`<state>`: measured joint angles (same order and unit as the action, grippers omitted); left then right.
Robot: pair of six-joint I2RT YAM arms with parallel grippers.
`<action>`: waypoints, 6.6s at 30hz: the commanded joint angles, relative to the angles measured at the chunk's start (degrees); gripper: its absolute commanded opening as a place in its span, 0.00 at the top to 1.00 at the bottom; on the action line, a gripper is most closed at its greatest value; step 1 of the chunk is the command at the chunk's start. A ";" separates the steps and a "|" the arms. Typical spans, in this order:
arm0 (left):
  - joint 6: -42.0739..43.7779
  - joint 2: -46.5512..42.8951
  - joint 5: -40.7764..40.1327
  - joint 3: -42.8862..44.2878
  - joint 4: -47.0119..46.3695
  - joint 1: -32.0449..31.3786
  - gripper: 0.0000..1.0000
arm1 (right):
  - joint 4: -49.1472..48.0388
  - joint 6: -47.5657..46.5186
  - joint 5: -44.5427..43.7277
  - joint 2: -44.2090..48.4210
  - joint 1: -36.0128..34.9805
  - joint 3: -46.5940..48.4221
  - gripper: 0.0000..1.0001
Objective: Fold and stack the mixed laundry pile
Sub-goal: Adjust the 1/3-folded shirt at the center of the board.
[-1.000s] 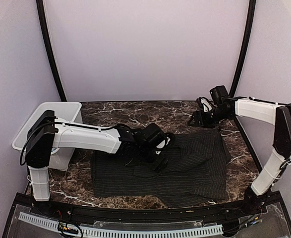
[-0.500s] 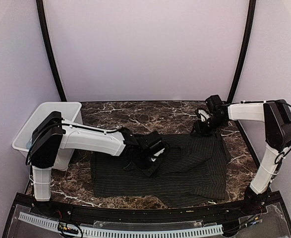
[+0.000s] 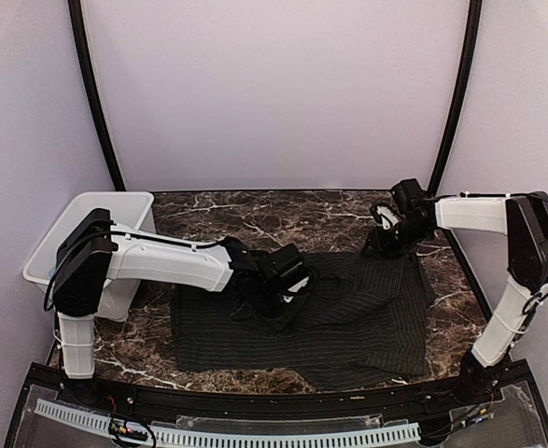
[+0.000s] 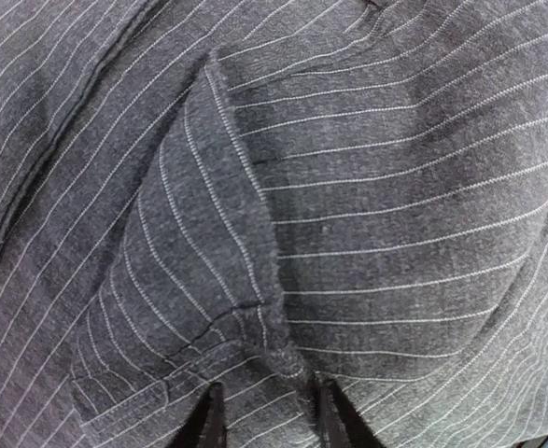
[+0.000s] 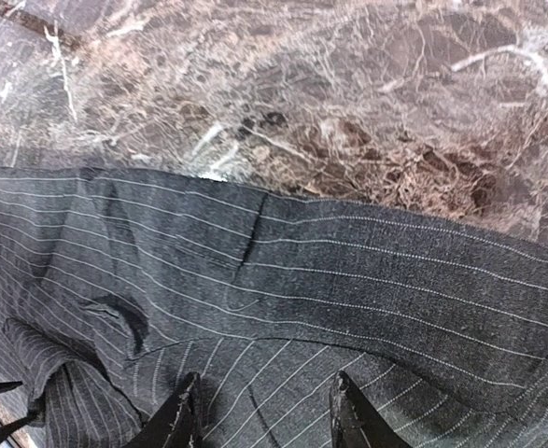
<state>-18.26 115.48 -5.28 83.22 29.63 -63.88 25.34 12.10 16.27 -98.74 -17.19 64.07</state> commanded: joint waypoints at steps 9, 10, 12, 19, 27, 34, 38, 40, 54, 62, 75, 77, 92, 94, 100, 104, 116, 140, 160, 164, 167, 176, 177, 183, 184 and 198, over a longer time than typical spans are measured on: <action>-4.84 -2.09 2.48 -5.38 -6.38 -0.28 0.64 | -0.33 -0.40 -0.01 3.01 0.05 0.16 0.56; -4.72 -2.25 0.69 -5.32 -5.42 -0.28 0.66 | -0.22 -0.48 -0.32 3.06 0.10 0.16 0.56; -3.58 -2.96 -1.14 -4.63 -3.50 -0.28 0.76 | -0.32 -0.58 -0.86 3.03 0.14 0.08 0.55; 7.66 -8.90 1.66 2.08 4.92 -1.66 1.00 | -0.92 -0.50 -0.89 3.20 0.71 0.15 0.55; 19.88 -18.18 8.00 6.67 13.31 -4.10 1.00 | -1.54 -0.68 -0.46 4.20 1.11 0.99 0.55; 24.59 -24.32 15.50 11.07 19.04 -6.06 1.00 | -1.27 -0.53 0.58 3.49 1.12 3.84 0.55; 25.89 -23.97 18.79 14.19 21.83 -7.56 1.00 | -1.28 -0.97 0.69 2.43 1.11 4.44 0.56; 26.61 -23.66 19.80 15.48 22.67 -8.62 1.00 | -1.46 -1.22 0.87 1.81 1.12 4.25 0.56; 29.92 -21.66 26.15 18.45 27.79 -11.62 1.00 | -0.87 -1.86 -3.08 -1.05 1.21 1.62 0.59; 27.00 -21.98 24.55 14.24 22.29 -5.56 1.00 | -0.68 -0.80 -5.37 -5.78 2.11 -0.44 0.67; 29.57 -18.36 19.76 5.22 13.09 14.02 1.00 | 0.94 -0.88 -2.30 3.84 2.42 0.89 0.38; 29.58 -16.87 20.34 4.52 12.76 17.03 1.00 | 1.04 -1.52 -0.29 5.85 2.42 1.33 0.30; 21.33 -6.82 27.91 6.58 19.02 32.89 1.00 | -1.51 -3.16 4.56 8.62 2.34 -0.69 0.23; 20.22 -6.31 29.10 6.45 19.92 34.22 1.00 | -1.69 -3.13 4.83 8.66 2.34 -1.03 0.24; 15.87 -5.47 32.80 6.26 21.58 40.85 1.00 | -2.32 -3.20 5.80 8.68 2.19 -2.15 0.26; 14.88 -4.41 33.20 8.19 22.10 42.89 1.00 | -2.82 -3.56 6.46 8.67 1.71 -2.46 0.28; 7.02 -11.71 24.96 6.12 15.02 43.13 0.53 | -1.32 -4.71 3.42 6.36 -1.67 -1.04 0.30; 15.12 -3.72 21.32 -0.21 -22.85 6.59 0.63 | -3.29 0.65 -9.17 -1.78 -1.12 -2.89 0.47; 22.79 19.43 14.30 23.92 -16.86 4.36 0.69 | -1.91 -0.32 -8.10 -8.16 0.63 3.27 0.50; 21.55 22.70 10.97 28.17 -13.83 4.37 0.69 | -1.15 -0.25 -7.77 -7.97 0.66 3.69 0.50; 20.97 25.46 9.26 31.17 -11.27 4.36 0.68 | -0.92 -0.30 -7.38 -7.86 0.62 3.95 0.50; 21.70 27.14 9.90 33.79 -6.50 4.29 0.83 | 0.75 -0.76 -8.05 -9.68 0.76 5.71 0.51; 21.83 26.80 10.31 33.68 -6.37 4.25 0.86 | 0.87 -0.76 -8.08 -10.02 0.75 5.97 0.52; 22.65 22.07 13.79 32.58 -6.94 3.85 1.00 | 1.47 -0.67 -8.39 -11.02 0.85 6.88 0.53; 22.79 21.39 14.42 32.60 -6.64 3.85 1.00 | 1.62 -0.65 -8.55 -11.20 0.84 6.98 0.53; 25.34 13.55 15.40 28.53 -4.15 3.74 1.00 | 2.27 -0.86 -9.13 -11.74 1.76 7.56 0.54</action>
<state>5.23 134.54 8.14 112.71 23.35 -59.79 27.20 11.57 8.49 -109.43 -15.99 70.46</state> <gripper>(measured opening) 0.006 0.463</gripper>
